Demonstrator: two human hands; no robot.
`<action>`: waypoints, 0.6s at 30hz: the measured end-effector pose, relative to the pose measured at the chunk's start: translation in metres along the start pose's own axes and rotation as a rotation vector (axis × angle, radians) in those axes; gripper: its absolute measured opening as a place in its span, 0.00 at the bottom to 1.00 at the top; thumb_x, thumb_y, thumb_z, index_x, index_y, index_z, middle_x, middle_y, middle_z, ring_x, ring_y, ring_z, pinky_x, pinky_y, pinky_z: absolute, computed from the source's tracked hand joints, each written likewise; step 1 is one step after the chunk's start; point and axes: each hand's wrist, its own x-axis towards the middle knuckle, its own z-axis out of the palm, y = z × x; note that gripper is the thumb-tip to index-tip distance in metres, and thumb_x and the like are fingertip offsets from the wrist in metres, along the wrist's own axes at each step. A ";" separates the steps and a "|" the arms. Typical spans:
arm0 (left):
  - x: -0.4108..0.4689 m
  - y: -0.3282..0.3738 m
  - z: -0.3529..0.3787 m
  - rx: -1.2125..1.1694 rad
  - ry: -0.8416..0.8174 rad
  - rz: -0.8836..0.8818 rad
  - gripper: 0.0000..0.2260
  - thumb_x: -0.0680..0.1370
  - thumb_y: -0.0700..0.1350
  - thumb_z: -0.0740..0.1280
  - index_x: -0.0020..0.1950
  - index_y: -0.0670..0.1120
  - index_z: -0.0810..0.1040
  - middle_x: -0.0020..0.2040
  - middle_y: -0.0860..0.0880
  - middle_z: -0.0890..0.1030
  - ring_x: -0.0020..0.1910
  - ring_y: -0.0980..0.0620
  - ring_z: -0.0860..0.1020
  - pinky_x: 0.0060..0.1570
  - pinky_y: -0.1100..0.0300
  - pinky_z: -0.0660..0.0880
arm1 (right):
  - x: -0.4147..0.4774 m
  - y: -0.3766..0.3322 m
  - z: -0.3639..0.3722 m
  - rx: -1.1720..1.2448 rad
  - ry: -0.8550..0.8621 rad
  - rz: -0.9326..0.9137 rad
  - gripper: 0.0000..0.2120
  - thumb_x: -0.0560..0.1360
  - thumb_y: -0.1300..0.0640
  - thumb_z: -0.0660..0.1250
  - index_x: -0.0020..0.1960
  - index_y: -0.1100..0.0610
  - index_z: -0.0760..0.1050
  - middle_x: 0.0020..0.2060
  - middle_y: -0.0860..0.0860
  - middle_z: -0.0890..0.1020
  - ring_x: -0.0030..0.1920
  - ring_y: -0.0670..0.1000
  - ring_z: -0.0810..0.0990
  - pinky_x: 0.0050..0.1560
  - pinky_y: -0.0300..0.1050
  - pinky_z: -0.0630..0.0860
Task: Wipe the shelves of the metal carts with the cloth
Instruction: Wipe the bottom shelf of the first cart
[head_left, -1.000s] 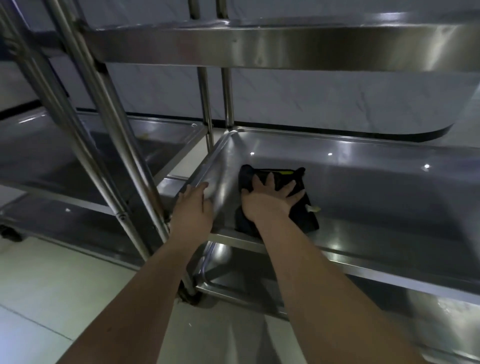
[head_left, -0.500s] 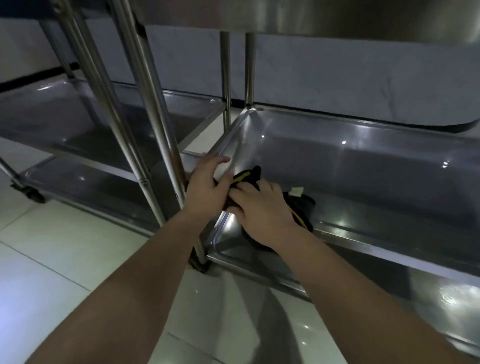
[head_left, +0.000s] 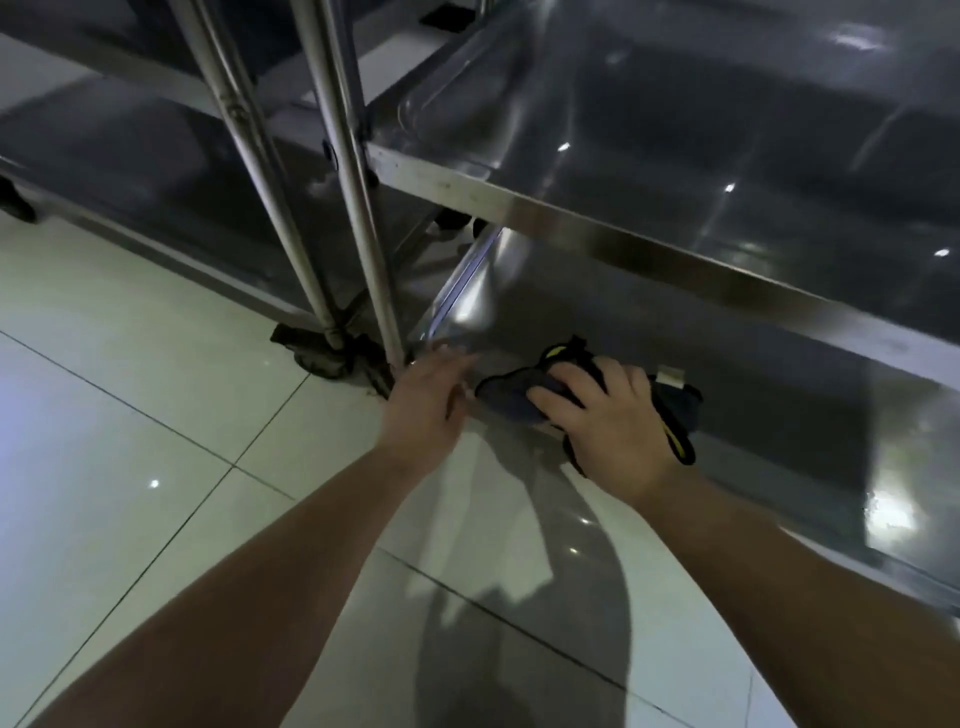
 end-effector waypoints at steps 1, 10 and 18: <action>0.007 -0.005 0.010 0.057 -0.017 0.027 0.19 0.75 0.42 0.59 0.65 0.42 0.76 0.64 0.42 0.77 0.66 0.43 0.73 0.68 0.49 0.67 | 0.002 0.000 0.010 0.017 -0.031 0.055 0.24 0.67 0.59 0.65 0.63 0.49 0.70 0.59 0.55 0.75 0.53 0.63 0.71 0.48 0.56 0.64; 0.030 -0.053 0.067 0.489 -0.303 -0.087 0.24 0.83 0.54 0.47 0.77 0.47 0.59 0.78 0.49 0.56 0.77 0.49 0.53 0.75 0.53 0.47 | 0.033 -0.031 0.092 0.281 -0.510 0.598 0.27 0.80 0.37 0.50 0.77 0.38 0.49 0.78 0.44 0.52 0.76 0.64 0.49 0.73 0.64 0.47; 0.014 -0.065 0.072 0.423 -0.192 -0.004 0.28 0.81 0.56 0.47 0.74 0.42 0.65 0.74 0.44 0.67 0.74 0.47 0.63 0.74 0.51 0.55 | 0.003 -0.042 0.099 0.195 -0.468 0.465 0.29 0.79 0.39 0.45 0.78 0.47 0.56 0.76 0.51 0.61 0.75 0.67 0.55 0.74 0.66 0.51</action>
